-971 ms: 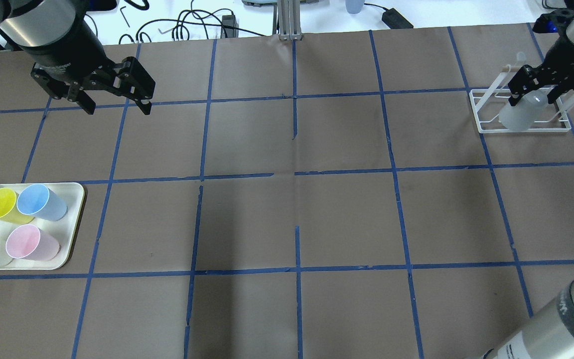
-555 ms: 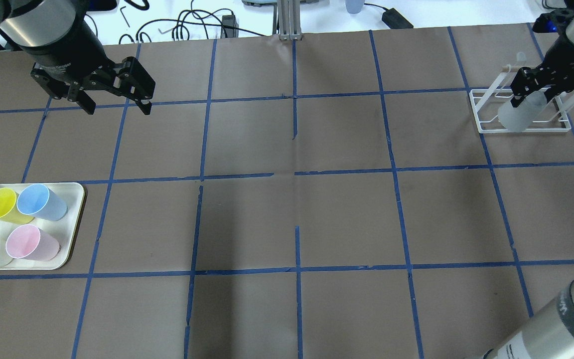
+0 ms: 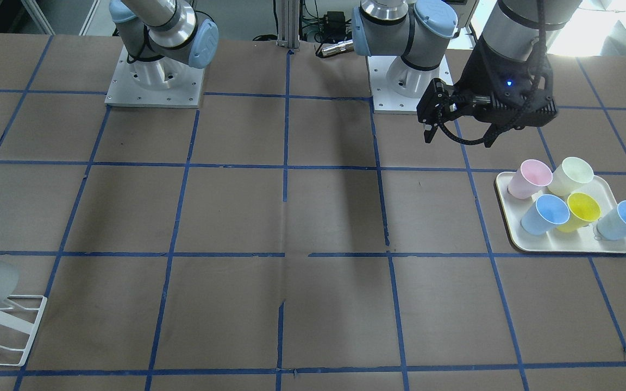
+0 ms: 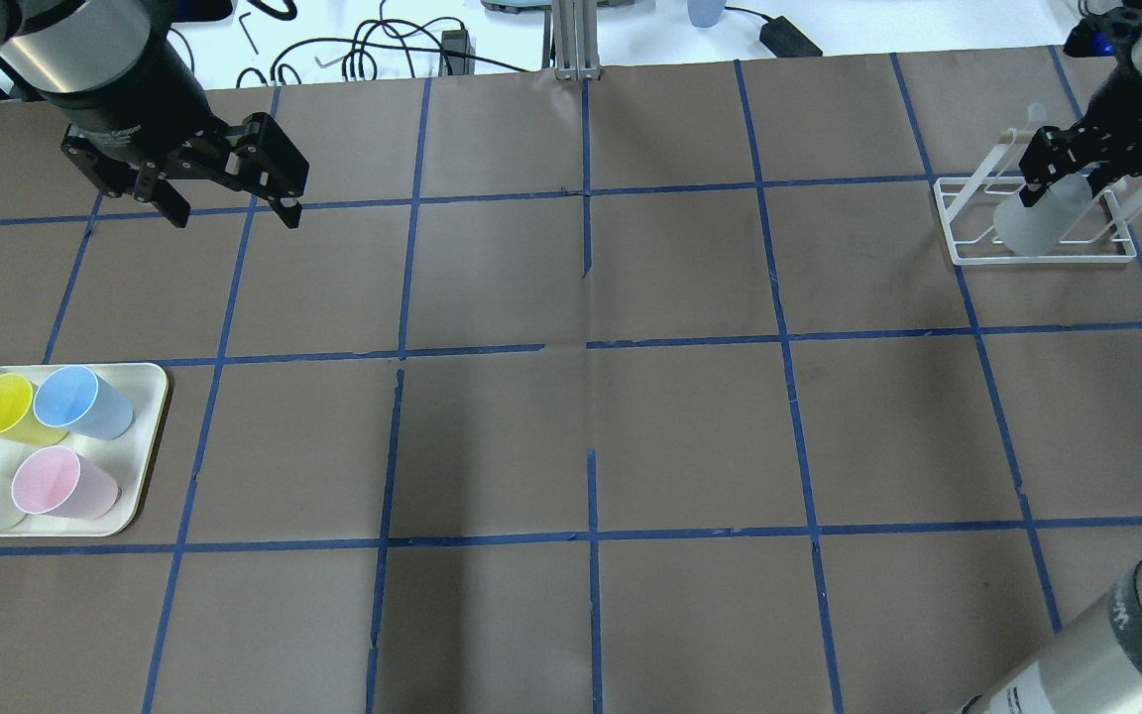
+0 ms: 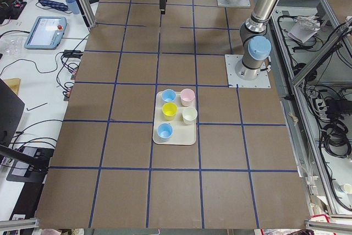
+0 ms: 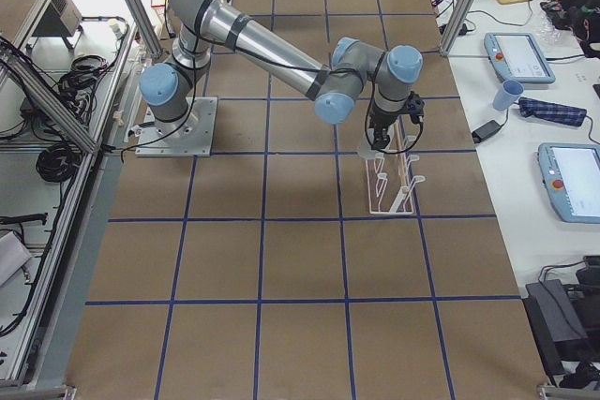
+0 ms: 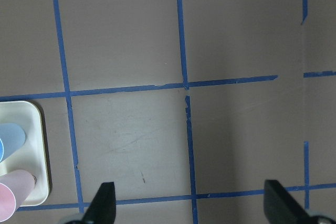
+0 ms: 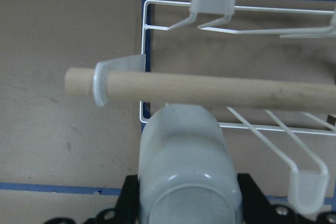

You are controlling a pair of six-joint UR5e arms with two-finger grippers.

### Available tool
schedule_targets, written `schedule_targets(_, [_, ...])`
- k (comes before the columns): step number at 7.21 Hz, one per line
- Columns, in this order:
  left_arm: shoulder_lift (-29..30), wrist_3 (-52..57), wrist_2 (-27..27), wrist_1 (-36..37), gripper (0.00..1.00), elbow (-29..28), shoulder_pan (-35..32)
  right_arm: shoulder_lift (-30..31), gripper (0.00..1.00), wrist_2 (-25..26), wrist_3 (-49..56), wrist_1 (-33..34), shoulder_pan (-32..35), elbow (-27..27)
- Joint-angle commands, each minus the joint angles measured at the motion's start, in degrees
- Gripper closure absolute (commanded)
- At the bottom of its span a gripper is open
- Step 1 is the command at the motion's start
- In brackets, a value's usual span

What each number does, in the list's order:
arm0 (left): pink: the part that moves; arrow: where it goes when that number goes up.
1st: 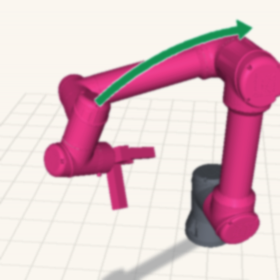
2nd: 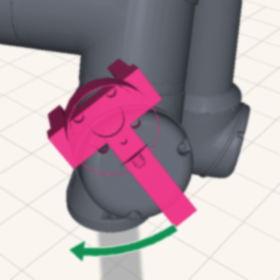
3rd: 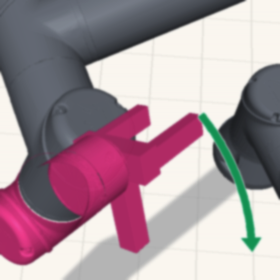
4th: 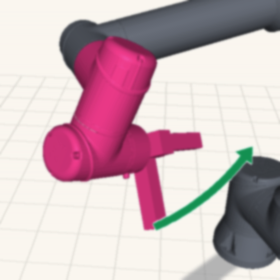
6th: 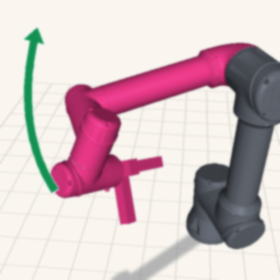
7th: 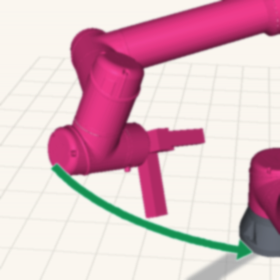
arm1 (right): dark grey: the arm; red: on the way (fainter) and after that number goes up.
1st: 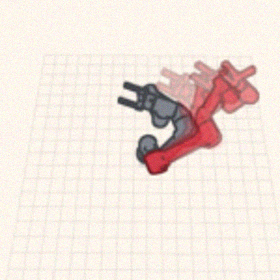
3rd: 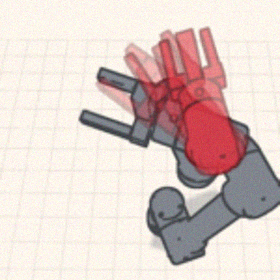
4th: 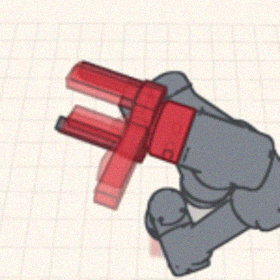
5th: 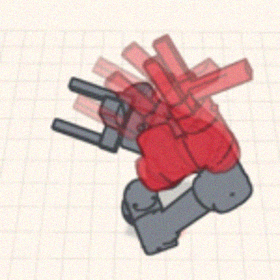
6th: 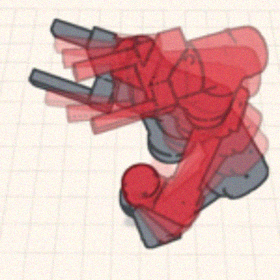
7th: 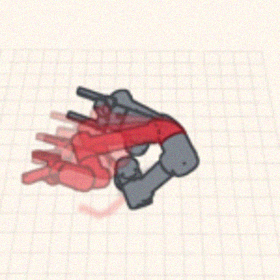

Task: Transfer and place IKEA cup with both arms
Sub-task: 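Lift the white cup out of the wire rack with the right gripper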

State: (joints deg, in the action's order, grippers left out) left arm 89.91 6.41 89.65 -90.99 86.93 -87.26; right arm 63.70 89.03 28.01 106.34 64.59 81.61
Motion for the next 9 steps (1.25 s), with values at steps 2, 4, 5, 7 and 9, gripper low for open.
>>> schedule_targets(2, [0.0,0.1,-0.2,-0.1,0.0,-0.4,0.1,4.1,0.6,0.7,-0.1,-11.6,0.4,-5.8])
schedule_targets(4, [0.0,0.1,-0.7,-0.1,0.0,-0.7,0.2,6.6,0.6,1.1,-0.5,-21.8,0.4,-11.3])
schedule_targets(5, [0.0,0.1,-0.7,-0.1,0.0,-0.7,0.2,8.6,0.6,3.6,-0.7,-26.1,0.4,-12.9])
schedule_targets(7, [0.0,0.4,-0.9,-0.1,0.0,-0.7,0.5,12.9,0.6,4.3,-1.7,-29.8,0.5,-11.7])
schedule_targets(9, [-1.3,6.3,-7.9,-0.9,0.0,0.7,5.8,18.4,0.6,4.7,-2.2,-29.9,0.8,-6.0])
